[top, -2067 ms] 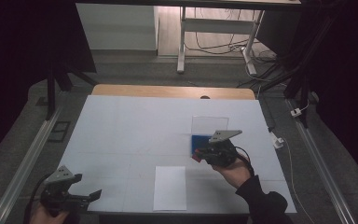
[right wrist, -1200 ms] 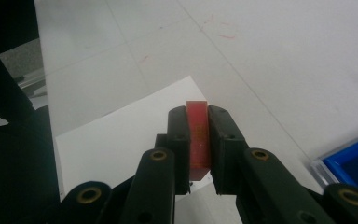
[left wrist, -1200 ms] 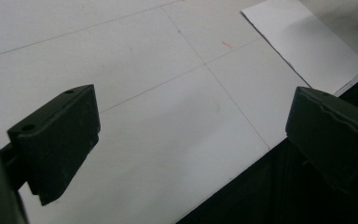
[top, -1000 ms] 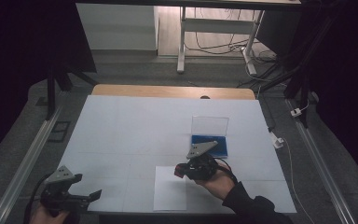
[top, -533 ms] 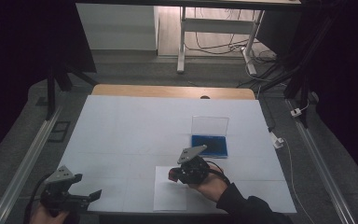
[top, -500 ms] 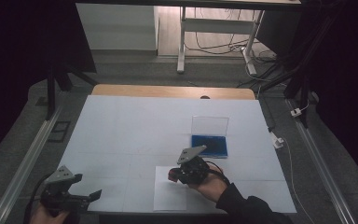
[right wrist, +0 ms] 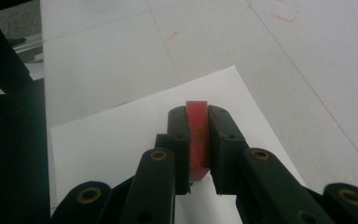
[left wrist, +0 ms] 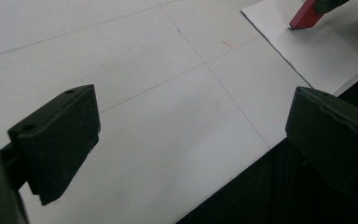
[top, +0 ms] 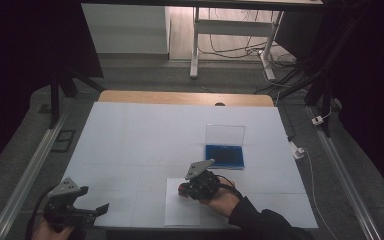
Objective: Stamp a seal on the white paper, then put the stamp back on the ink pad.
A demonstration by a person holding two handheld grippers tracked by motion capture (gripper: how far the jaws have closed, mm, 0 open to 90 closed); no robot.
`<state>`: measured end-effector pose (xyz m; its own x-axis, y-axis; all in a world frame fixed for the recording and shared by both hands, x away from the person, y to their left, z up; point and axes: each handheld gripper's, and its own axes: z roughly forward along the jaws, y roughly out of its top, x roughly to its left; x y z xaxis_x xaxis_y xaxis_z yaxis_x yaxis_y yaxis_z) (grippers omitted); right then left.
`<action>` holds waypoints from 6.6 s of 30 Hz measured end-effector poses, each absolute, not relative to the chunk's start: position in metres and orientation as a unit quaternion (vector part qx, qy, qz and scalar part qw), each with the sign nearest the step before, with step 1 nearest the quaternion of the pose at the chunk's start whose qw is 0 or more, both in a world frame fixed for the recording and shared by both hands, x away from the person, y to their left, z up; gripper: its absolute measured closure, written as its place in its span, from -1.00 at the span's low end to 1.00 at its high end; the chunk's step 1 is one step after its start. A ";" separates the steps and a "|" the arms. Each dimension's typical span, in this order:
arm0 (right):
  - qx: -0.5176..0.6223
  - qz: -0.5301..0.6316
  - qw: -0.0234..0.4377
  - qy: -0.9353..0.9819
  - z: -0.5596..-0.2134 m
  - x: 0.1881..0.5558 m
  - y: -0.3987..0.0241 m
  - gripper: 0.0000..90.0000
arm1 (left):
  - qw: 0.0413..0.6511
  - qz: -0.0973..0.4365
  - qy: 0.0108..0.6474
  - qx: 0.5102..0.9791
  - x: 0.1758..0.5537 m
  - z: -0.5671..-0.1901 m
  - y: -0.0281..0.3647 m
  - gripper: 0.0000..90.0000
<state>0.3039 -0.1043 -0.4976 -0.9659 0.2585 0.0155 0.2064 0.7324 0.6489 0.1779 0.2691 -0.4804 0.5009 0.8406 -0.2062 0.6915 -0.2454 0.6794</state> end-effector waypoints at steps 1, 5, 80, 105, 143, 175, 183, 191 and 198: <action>0.124 0.343 0.038 0.930 -0.499 0.304 -0.104 0.79 | 0.371 0.100 0.489 0.783 0.178 -0.480 0.269 -0.92; 0.125 0.344 0.034 0.930 -0.502 0.304 -0.104 0.79 | 0.371 0.100 0.489 0.783 0.178 -0.480 0.269 -0.92; 0.154 0.378 0.028 0.912 -0.486 0.307 -0.115 0.78 | 0.370 0.099 0.492 0.782 0.179 -0.481 0.269 -0.91; 0.185 0.399 0.039 0.897 -0.472 0.318 -0.139 0.79 | 0.370 0.099 0.491 0.783 0.179 -0.480 0.269 -0.91; 0.264 0.403 0.082 0.872 -0.463 0.355 -0.194 0.79 | 0.369 0.101 0.491 0.783 0.179 -0.480 0.269 -0.91; 0.307 0.388 0.147 0.856 -0.464 0.386 -0.218 0.78 | 0.368 0.100 0.492 0.783 0.179 -0.480 0.269 -0.90; 0.315 0.378 0.154 0.857 -0.470 0.395 -0.218 0.78 | 0.367 0.101 0.492 0.783 0.179 -0.480 0.269 -0.90; 0.315 0.360 0.161 0.863 -0.478 0.401 -0.215 0.78 | 0.367 0.101 0.491 0.784 0.179 -0.481 0.269 -0.90; 0.316 0.341 0.165 0.870 -0.483 0.405 -0.211 0.78 | 0.366 0.101 0.491 0.784 0.179 -0.481 0.268 -0.90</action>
